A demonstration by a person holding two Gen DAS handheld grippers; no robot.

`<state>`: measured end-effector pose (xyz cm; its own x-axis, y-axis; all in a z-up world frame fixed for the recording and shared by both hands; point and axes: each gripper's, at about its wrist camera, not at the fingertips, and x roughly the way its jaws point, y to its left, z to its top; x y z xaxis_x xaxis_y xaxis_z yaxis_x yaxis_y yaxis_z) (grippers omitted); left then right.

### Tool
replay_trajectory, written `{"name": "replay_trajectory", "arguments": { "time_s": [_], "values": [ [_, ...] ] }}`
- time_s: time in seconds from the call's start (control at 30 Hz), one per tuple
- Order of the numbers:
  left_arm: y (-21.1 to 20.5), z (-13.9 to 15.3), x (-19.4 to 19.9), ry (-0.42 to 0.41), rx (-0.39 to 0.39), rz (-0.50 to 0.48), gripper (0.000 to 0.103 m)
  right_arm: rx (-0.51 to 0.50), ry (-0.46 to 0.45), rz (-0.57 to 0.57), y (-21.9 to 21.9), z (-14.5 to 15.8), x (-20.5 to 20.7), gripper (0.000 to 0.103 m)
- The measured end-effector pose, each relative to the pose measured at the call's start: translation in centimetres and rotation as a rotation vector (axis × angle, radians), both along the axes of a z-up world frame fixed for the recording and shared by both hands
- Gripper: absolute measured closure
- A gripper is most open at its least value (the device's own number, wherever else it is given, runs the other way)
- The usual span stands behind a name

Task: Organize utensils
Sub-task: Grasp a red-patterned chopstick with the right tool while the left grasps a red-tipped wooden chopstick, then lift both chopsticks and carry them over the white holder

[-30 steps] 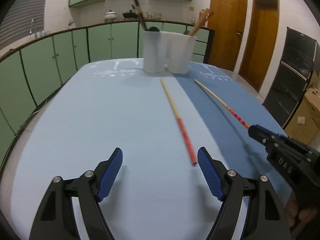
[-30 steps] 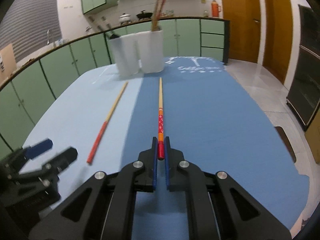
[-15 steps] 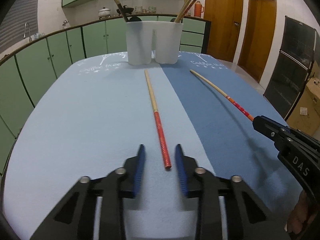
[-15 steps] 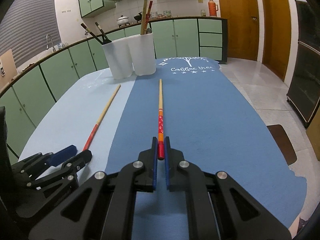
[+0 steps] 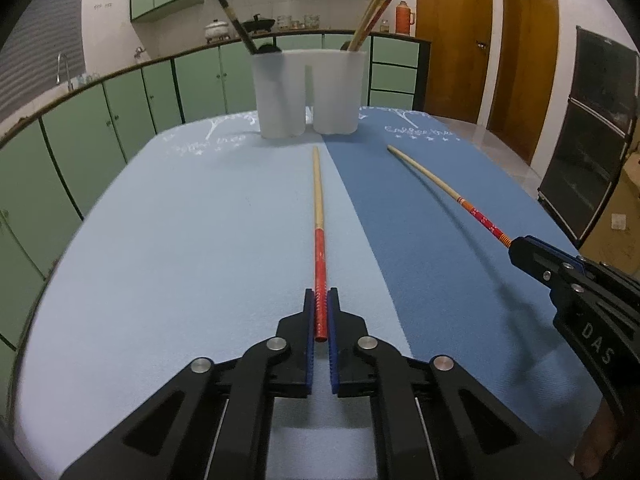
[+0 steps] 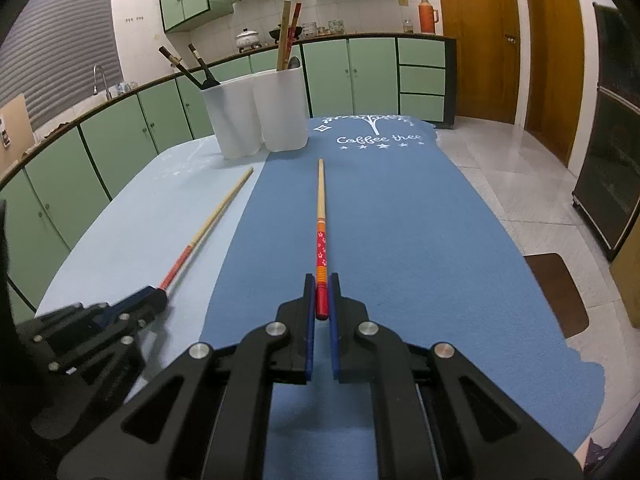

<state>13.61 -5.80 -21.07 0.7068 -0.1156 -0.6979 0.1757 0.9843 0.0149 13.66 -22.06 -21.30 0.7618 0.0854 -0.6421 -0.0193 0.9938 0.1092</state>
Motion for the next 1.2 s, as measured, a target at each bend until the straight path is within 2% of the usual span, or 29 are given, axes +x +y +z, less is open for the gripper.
{"name": "replay_trajectory", "arguments": {
  "time_s": [0.23, 0.7, 1.0, 1.2],
  "values": [
    [0.6, 3.3, -0.6, -0.036, 0.005, -0.018, 0.097, -0.041, -0.025, 0.032, 0.0, 2.3, 0.1, 0.098],
    [2.0, 12.4, 0.4, -0.221, -0.057, -0.027, 0.097, 0.000, -0.144, 0.058, -2.1, 10.2, 1.4, 0.098],
    [2.7, 15.6, 2.2, -0.265, -0.102, -0.051, 0.097, 0.060, -0.146, 0.146, -2.5, 15.0, 3.6, 0.098],
    [3.0, 16.9, 3.1, -0.292, -0.113, -0.064, 0.097, 0.049, -0.166, 0.201, -2.0, 17.9, 5.4, 0.098]
  ]
}}
